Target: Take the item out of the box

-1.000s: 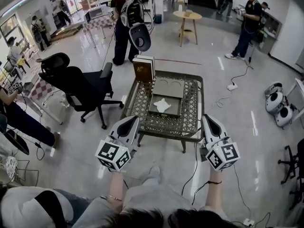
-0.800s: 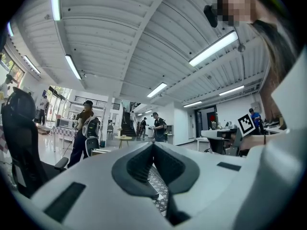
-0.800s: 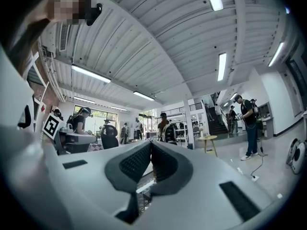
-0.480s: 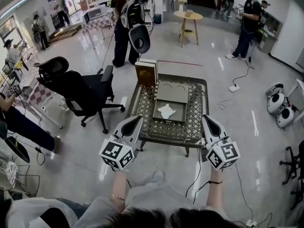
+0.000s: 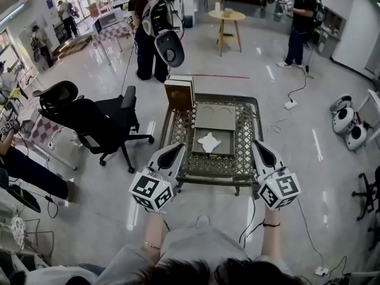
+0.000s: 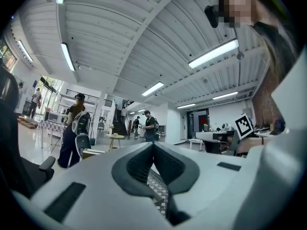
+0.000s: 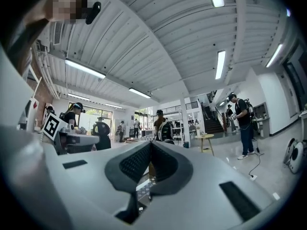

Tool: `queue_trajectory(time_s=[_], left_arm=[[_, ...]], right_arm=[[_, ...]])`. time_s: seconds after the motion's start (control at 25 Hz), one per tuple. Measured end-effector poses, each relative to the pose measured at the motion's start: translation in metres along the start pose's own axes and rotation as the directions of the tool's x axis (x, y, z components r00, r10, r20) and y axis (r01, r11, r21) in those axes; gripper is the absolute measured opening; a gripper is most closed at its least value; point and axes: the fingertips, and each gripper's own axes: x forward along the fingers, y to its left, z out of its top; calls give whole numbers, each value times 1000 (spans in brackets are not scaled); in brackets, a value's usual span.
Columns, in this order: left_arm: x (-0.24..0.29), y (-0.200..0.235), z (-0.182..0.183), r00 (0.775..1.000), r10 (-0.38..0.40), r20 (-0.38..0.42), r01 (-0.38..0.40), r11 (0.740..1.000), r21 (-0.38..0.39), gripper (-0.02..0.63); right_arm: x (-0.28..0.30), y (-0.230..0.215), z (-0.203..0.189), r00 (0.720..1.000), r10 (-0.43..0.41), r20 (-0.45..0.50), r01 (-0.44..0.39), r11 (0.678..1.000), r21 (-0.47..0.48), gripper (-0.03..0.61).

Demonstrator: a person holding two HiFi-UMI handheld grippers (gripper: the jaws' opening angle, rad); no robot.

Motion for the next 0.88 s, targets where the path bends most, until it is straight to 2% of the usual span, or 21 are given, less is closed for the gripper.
queue_trajectory(time_s=[0.4,0.88], left_arm=[[15,19,-10,999,-9,-33,9,1000,-9,17],[43,53,-23,995,62,-78,-65,997,-36,17]], right_arm=[[20,-6,-15,999,-25,-30,25,1000,1,21],[75,-31,-29,996,43,-77,-39,998,52,21]])
